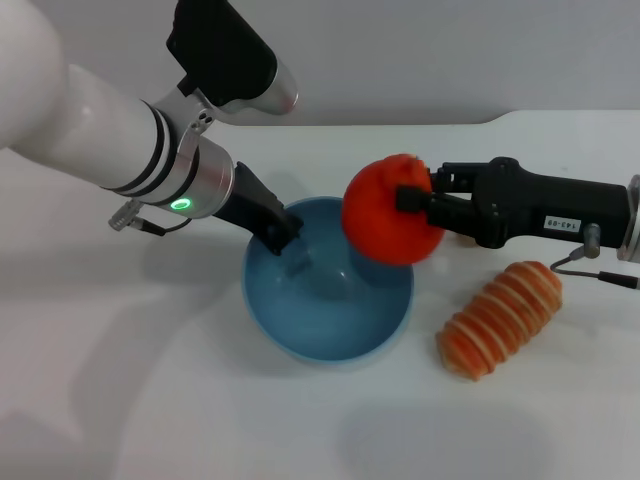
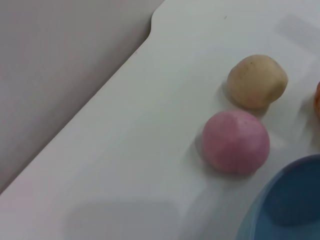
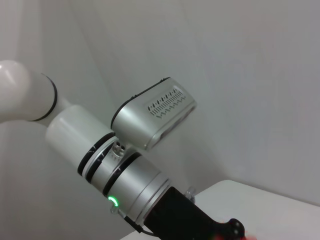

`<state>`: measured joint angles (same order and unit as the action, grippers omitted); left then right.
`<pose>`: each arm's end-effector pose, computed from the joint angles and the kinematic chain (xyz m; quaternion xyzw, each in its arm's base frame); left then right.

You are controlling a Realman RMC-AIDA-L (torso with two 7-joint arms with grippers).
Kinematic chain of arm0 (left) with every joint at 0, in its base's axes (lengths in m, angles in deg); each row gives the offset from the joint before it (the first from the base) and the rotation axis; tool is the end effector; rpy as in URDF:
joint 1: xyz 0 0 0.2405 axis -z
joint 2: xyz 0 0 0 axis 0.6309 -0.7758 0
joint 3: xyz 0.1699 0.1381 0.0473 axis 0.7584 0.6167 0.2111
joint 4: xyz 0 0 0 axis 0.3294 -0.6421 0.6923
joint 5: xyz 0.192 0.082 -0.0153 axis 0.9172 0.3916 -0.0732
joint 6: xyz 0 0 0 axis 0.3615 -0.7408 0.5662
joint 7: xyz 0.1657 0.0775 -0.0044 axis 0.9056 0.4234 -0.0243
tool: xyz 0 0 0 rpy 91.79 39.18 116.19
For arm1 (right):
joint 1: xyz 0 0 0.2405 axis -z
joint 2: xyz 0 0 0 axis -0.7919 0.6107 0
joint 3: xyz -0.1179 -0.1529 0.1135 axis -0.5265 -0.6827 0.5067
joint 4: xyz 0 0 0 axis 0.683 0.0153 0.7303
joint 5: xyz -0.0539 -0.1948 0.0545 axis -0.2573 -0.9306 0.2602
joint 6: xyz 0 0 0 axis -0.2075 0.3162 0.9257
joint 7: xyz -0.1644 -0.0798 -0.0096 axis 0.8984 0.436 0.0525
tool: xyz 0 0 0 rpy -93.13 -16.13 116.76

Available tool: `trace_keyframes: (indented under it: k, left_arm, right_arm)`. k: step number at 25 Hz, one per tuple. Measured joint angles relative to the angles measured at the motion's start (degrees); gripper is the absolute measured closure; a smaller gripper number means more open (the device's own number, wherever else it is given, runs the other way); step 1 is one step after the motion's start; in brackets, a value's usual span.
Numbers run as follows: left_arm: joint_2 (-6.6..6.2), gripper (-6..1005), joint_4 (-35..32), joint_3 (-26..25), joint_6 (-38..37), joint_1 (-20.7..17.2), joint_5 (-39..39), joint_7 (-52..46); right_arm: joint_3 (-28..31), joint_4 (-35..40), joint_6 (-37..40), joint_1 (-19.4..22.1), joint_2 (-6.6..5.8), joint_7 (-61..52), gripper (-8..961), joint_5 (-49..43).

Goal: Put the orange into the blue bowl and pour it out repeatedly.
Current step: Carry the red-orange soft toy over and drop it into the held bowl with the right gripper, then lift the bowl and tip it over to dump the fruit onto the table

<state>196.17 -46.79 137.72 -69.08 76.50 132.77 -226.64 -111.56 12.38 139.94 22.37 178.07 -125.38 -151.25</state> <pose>-0.1387 0.3779 -0.0705 -0.9519 -0.1912 0.1108 0.2120 0.1709 0.3366 -0.0166 -0.9063 0.2370 0.3393 0.0858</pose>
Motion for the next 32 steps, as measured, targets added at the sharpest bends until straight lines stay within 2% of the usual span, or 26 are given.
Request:
trace_keyframes:
  k: [2,8,14,19,22,25,27,28,30,32]
  left_arm:
    - [-0.01,1000,0.01,0.02,0.07,-0.04,-0.01,0.04]
    - [-0.10,999,0.13,-0.03,0.39,-0.30,-0.04,0.04]
    - [-0.23,999,0.63,-0.08,2.33,-0.19,1.19,0.04]
    - [-0.15,999,-1.30,0.88,8.93,-0.40,6.52,-0.18]
    - [-0.04,999,-2.46,2.18,12.14,-0.41,7.94,-0.20]
    - [-0.17,999,-4.95,6.84,18.80,-1.42,11.06,0.42]
    - [-0.02,999,-7.90,12.33,25.75,-4.08,18.58,0.43]
    - [-0.02,999,-7.90,12.33,25.75,-4.08,18.58,0.43]
    - [0.00,999,-10.08,16.02,30.17,-6.23,22.68,0.68]
    - [-0.14,999,-11.45,17.90,32.50,-7.59,23.13,1.92]
  right_arm:
    - [0.45,-0.01,0.01,0.09,0.02,0.04,810,0.18]
    - [2.18,0.49,0.51,1.24,-0.09,0.10,585,1.87]
    - [11.90,0.83,0.89,5.45,-0.17,1.73,497,2.73]
    - [19.78,-2.80,-1.46,9.00,0.12,7.32,480,2.75]
    - [22.28,-5.41,-1.87,10.52,0.03,9.81,471,2.75]
    - [24.16,-6.86,-2.24,12.08,0.09,11.75,461,2.76]
    - [25.82,-9.46,-1.97,13.12,0.25,15.76,454,4.15]
    - [25.82,-9.46,-1.97,13.12,0.25,15.76,419,4.15]
    - [26.03,-12.04,-1.88,13.66,0.18,18.57,349,6.73]
    - [26.20,-13.90,-1.91,14.24,0.10,21.04,279,9.68]
